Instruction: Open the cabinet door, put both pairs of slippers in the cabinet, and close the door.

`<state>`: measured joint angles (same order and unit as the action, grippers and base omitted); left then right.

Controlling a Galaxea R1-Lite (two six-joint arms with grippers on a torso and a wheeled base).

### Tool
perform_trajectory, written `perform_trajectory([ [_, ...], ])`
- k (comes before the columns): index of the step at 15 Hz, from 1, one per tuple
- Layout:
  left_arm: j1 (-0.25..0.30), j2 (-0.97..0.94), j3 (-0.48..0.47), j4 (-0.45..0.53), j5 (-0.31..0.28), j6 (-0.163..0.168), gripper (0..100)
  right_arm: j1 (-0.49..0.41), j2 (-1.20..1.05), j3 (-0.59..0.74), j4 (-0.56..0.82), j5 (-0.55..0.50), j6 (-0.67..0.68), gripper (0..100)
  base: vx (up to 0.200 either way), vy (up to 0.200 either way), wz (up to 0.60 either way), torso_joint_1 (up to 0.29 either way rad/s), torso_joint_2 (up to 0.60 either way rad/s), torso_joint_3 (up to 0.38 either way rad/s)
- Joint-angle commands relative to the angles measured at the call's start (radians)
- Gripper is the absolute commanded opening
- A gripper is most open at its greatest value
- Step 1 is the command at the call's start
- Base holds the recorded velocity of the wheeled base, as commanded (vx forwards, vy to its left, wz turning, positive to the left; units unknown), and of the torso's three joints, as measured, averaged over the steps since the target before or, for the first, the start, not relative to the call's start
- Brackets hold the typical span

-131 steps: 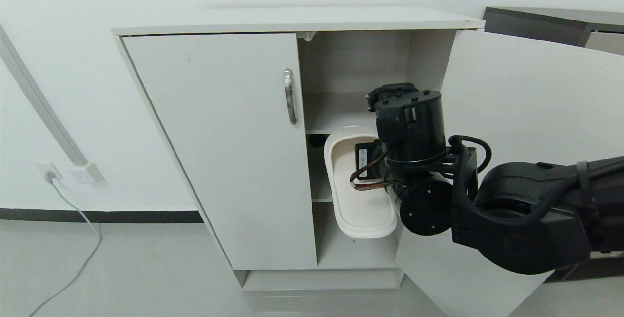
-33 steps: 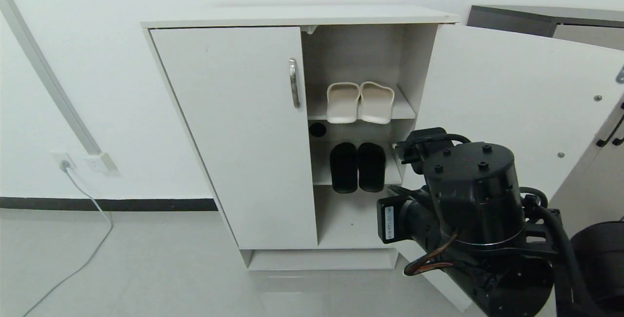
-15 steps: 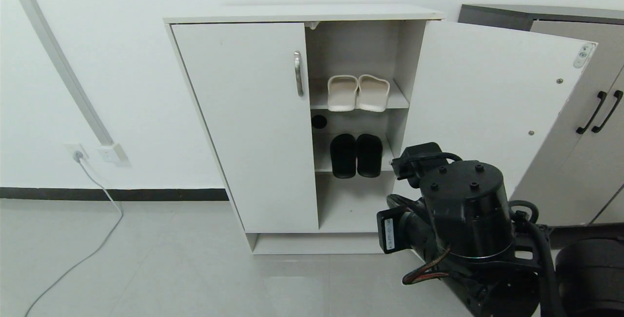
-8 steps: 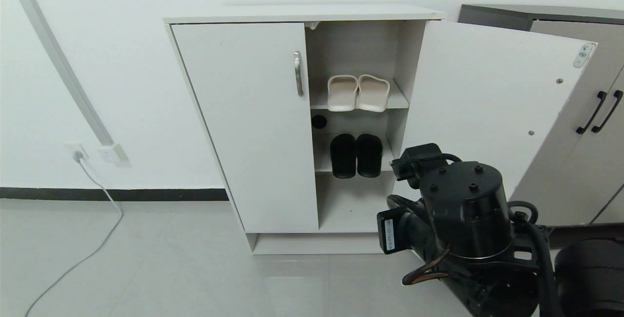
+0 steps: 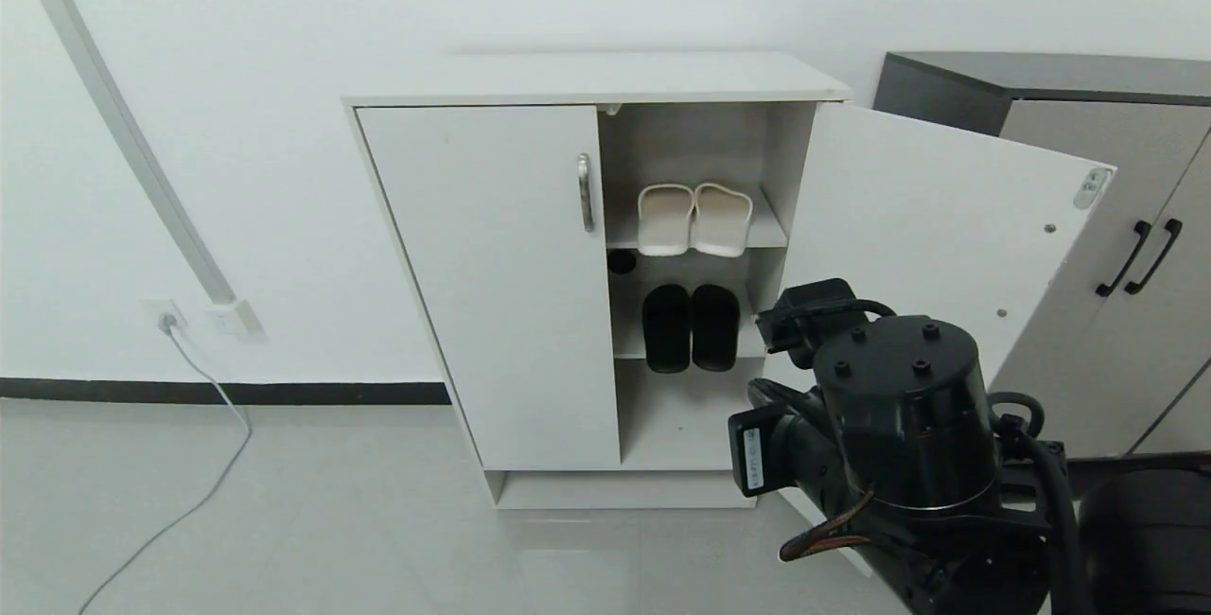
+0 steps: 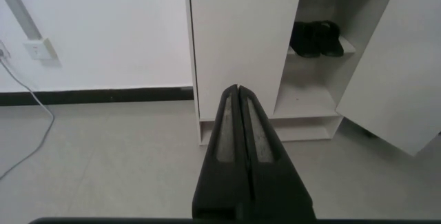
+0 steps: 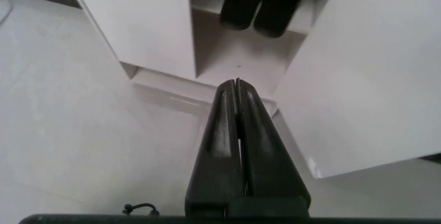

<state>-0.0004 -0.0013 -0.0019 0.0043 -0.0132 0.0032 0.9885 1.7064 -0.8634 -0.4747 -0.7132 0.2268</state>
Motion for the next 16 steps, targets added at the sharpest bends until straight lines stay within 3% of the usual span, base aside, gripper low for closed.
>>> perform_trajectory([
  [1, 0.000, 0.001, 0.000, 0.000, -0.001, 0.000, 0, 0.001, -0.001, 0.001, 0.001, 0.000, 0.000, 0, 0.000, 0.000, 0.00, 0.105, -0.48, -0.364],
  [16, 0.000, 0.001, 0.000, 0.000, -0.001, 0.000, 0, -0.001, 0.001, 0.020, -0.010, 0.000, -0.003, 0, 0.000, 0.000, 0.00, 0.165, -0.48, -0.322],
])
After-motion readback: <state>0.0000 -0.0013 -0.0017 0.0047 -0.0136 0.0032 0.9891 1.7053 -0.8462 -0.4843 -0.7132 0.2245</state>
